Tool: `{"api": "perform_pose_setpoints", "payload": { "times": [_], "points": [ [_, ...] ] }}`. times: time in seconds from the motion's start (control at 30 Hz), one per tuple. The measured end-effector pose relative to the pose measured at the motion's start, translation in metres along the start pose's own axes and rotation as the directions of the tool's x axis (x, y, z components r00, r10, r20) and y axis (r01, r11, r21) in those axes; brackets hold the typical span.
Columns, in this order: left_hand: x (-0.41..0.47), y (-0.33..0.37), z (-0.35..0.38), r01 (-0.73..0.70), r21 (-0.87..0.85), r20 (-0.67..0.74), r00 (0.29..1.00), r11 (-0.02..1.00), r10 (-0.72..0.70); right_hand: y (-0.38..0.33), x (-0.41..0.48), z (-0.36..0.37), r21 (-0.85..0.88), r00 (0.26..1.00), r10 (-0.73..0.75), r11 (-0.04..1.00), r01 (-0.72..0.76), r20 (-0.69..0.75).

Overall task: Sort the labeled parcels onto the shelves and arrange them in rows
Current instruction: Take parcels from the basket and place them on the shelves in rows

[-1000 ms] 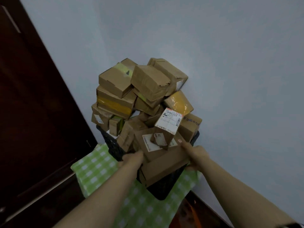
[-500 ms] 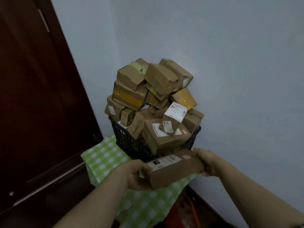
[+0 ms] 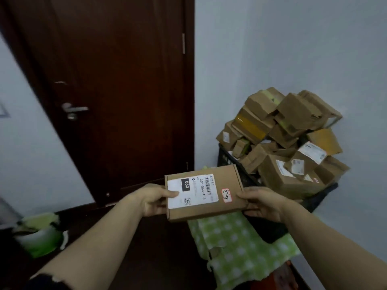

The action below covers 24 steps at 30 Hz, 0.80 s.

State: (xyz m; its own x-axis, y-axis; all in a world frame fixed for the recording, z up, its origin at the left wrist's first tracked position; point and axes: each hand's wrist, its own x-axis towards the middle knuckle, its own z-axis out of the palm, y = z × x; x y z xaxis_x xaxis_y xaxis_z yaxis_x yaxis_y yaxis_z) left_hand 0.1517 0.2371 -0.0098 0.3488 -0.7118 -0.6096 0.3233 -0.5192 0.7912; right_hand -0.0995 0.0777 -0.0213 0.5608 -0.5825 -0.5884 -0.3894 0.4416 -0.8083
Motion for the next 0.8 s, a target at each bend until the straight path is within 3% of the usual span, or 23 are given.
{"api": "perform_pose_setpoints", "payload": {
  "times": [0.1, 0.17, 0.23, 0.3, 0.33, 0.4, 0.47, 0.57, 0.8],
  "points": [
    [-0.029, 0.014, -0.049, -0.172, -0.063, -0.113, 0.980, 0.983, 0.164, -0.029, 0.009, 0.043, -0.113, 0.983, -0.043, 0.992, 0.064, 0.177],
    [-0.047, 0.025, -0.071, -0.309, -0.132, -0.238, 0.932, 0.942, 0.272, -0.047, 0.013, 0.073, -0.073, 0.960, -0.134, 0.985, 0.156, 0.244],
    [-0.062, 0.036, -0.085, -0.456, -0.131, -0.470, 0.811, 0.880, 0.350, -0.062, 0.015, 0.104, 0.023, 0.931, -0.234, 0.971, 0.238, 0.279],
    [-0.077, 0.041, -0.095, -0.511, -0.111, -0.624, 0.703, 0.853, 0.340, -0.072, 0.016, 0.135, 0.165, 0.907, -0.294, 0.953, 0.254, 0.302],
    [-0.085, 0.040, -0.096, -0.508, -0.170, -0.635, 0.712, 0.845, 0.300, -0.075, 0.015, 0.149, 0.223, 0.897, -0.310, 0.943, 0.247, 0.316],
    [-0.098, 0.036, -0.090, -0.450, -0.289, -0.524, 0.813, 0.845, 0.253, -0.081, 0.012, 0.176, 0.282, 0.872, -0.336, 0.928, 0.243, 0.357],
    [-0.109, 0.031, -0.079, -0.445, -0.249, -0.408, 0.854, 0.860, 0.324, -0.087, 0.006, 0.199, 0.329, 0.837, -0.364, 0.914, 0.237, 0.408],
    [-0.120, 0.029, -0.076, -0.542, -0.175, -0.416, 0.797, 0.822, 0.437, -0.094, -0.001, 0.221, 0.371, 0.790, -0.386, 0.903, 0.216, 0.477],
    [-0.161, 0.029, -0.096, -0.605, -0.157, -0.437, 0.752, 0.781, 0.494, -0.114, -0.017, 0.242, 0.394, 0.720, -0.442, 0.884, 0.250, 0.535]
  ]
}}
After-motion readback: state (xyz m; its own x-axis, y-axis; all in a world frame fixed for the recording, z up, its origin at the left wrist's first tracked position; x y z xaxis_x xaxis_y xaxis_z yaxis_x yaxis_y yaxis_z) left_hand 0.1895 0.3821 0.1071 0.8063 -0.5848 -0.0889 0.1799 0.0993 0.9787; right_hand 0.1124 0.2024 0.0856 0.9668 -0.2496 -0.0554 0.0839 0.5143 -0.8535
